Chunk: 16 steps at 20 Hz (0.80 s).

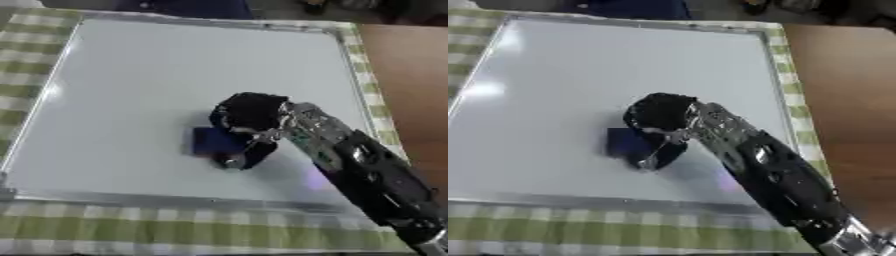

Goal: Wipe the whiteboard clean with a brush.

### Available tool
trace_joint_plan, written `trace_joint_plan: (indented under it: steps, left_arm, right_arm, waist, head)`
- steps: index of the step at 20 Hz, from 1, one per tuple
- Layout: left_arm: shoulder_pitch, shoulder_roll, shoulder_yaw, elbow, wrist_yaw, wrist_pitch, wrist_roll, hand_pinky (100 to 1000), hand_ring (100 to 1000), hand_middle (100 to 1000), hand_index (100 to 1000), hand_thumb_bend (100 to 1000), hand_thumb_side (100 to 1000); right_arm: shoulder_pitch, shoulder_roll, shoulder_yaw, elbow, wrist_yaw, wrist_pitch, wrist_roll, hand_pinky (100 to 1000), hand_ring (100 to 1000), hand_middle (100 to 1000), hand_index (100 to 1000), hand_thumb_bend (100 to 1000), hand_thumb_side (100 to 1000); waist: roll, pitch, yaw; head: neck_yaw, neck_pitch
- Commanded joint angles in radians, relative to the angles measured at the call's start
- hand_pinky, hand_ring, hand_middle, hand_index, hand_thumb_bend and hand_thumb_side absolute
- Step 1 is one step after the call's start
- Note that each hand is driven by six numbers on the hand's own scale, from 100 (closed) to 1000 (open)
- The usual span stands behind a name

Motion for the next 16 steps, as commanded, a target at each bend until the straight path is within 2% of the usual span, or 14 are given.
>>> trace_joint_plan:
  steps: [1, 7, 8, 16]
  left_arm:
    - [-0.012, 0.011, -0.001, -0.019, -0.001, -0.001, -0.004, 506, 594, 559, 527, 133, 1000]
    - [-0.012, 0.011, -0.001, -0.019, -0.002, 0.0, -0.004, 506, 594, 559, 527, 132, 1000]
    - [-0.012, 0.011, -0.001, -0.019, -0.002, 0.0, -0.004, 507, 595, 559, 527, 132, 1000]
    - [-0.007, 0.014, 0.0, -0.019, -0.003, 0.002, -0.003, 508, 596, 560, 527, 134, 1000]
  right_arm:
    - [-0.007, -0.028, -0.008, -0.005, -0.006, 0.001, -0.007, 552, 657, 515, 100, 156, 536]
    - [-0.005, -0.03, -0.009, -0.008, -0.015, -0.001, -0.004, 543, 644, 503, 100, 148, 533]
    - [-0.004, -0.032, -0.012, -0.009, -0.018, 0.001, -0.005, 515, 600, 421, 107, 135, 529]
    - [0.011, -0.062, -0.058, -0.016, -0.044, 0.037, -0.031, 481, 559, 306, 129, 100, 483]
  waist:
    - [0.005, -0.012, -0.001]
    - [0.005, -0.012, -0.002]
    - [0.005, -0.013, -0.003]
    - [0.006, -0.023, -0.014]
  head:
    - [-0.002, -0.009]
    - [-0.001, -0.008]
    - [0.0, -0.007]
    - [0.011, -0.008]
